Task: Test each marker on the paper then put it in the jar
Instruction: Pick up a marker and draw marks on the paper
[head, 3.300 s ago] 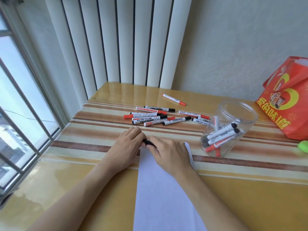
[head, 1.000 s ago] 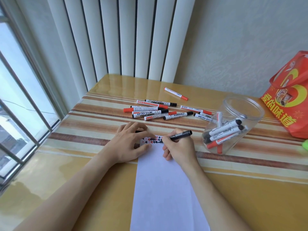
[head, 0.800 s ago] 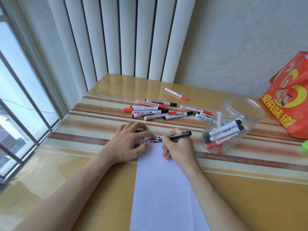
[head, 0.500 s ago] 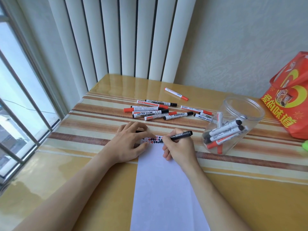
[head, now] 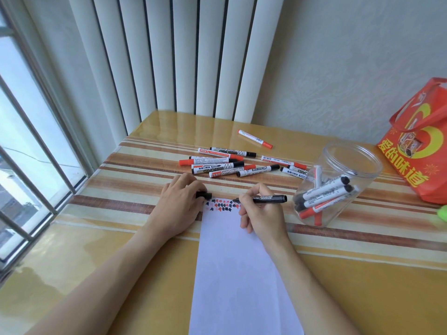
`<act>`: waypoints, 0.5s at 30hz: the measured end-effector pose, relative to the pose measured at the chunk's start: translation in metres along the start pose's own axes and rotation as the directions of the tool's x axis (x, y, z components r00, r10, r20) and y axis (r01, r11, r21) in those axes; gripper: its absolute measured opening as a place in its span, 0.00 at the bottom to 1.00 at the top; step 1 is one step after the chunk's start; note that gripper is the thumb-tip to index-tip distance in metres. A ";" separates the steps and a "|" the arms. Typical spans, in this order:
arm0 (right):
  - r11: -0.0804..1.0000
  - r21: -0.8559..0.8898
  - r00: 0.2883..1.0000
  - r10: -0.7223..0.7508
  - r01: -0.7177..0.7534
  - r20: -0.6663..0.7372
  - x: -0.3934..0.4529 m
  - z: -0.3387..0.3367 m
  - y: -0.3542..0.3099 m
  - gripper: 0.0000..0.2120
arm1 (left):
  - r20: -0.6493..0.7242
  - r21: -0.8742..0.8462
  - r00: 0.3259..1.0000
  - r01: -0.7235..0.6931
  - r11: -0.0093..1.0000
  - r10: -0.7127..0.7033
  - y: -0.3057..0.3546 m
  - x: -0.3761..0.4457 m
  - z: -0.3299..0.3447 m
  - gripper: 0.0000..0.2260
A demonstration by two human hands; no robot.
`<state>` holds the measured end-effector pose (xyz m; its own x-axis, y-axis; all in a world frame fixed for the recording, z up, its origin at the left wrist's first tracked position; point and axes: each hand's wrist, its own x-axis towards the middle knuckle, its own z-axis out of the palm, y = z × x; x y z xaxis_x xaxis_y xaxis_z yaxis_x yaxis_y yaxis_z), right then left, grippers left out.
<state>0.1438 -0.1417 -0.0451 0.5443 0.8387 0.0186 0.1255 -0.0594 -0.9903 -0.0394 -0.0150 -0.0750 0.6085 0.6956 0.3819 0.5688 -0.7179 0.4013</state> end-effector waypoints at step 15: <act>0.970 0.197 0.977 -0.171 0.144 0.125 -0.011 0.015 -0.006 0.08 | -0.087 -0.190 0.987 -0.153 0.970 0.139 0.008 -0.004 -0.016 0.11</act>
<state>0.1242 -0.1426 -0.0412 0.4067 0.8976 0.1701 0.0371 0.1698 -0.9848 -0.0459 -0.0230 -0.0597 0.6311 0.5891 0.5046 0.3536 -0.7975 0.4888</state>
